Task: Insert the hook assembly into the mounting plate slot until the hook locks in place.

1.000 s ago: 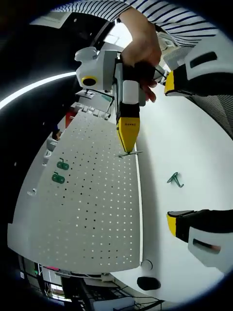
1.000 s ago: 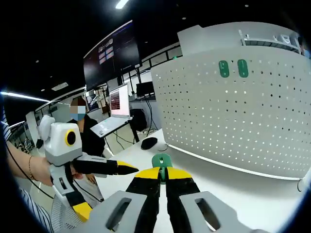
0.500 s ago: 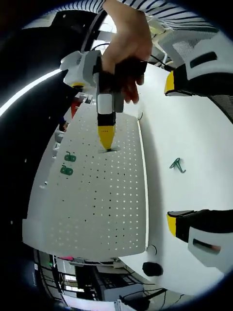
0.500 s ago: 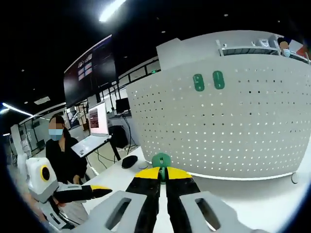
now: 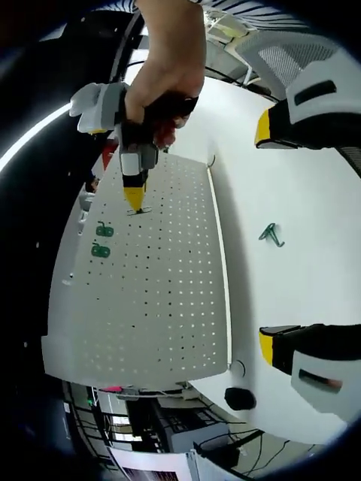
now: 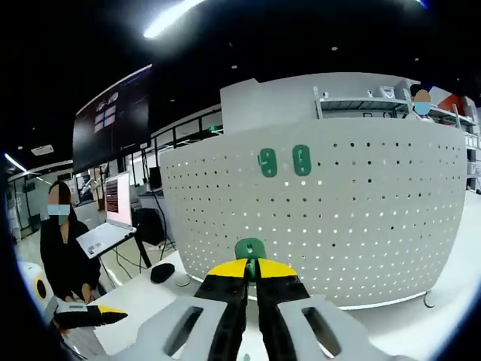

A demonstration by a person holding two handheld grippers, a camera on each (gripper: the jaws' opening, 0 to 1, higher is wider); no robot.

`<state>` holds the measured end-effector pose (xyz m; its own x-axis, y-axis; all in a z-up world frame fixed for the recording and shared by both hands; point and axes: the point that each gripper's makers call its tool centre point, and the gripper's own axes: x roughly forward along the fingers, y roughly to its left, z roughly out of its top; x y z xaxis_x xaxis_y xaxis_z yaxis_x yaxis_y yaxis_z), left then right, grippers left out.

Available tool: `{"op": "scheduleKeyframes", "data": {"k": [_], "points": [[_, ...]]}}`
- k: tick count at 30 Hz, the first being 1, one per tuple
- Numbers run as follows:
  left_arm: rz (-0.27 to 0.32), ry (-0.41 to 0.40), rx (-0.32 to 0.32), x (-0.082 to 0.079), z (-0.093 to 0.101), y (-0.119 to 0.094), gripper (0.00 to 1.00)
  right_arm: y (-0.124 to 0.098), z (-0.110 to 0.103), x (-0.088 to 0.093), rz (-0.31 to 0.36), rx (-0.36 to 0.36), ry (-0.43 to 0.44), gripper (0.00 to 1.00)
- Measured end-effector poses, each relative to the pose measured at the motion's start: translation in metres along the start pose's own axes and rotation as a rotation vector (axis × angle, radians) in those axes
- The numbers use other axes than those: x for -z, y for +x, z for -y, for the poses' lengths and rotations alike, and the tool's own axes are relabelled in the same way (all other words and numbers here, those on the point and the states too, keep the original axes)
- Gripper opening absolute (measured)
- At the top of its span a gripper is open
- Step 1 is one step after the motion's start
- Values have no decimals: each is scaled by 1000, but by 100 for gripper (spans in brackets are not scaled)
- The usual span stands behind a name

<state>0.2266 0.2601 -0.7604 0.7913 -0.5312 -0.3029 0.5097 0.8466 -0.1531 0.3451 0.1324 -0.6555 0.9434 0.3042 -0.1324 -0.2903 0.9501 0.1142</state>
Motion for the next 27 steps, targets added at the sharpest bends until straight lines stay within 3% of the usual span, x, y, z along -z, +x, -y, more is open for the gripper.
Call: {"op": "scheduleKeyframes", "data": {"k": [7,13,27], "points": [[-16,29,-40,2,-4,-1,99,11,20,-22,50,58,-17,0],[-34,82,-12,5,5,1,99,21,36,-38,84,97,-14,0],[-47,78,-23,7,0,1,96,40,69,-68,156,192,17,0]]}}
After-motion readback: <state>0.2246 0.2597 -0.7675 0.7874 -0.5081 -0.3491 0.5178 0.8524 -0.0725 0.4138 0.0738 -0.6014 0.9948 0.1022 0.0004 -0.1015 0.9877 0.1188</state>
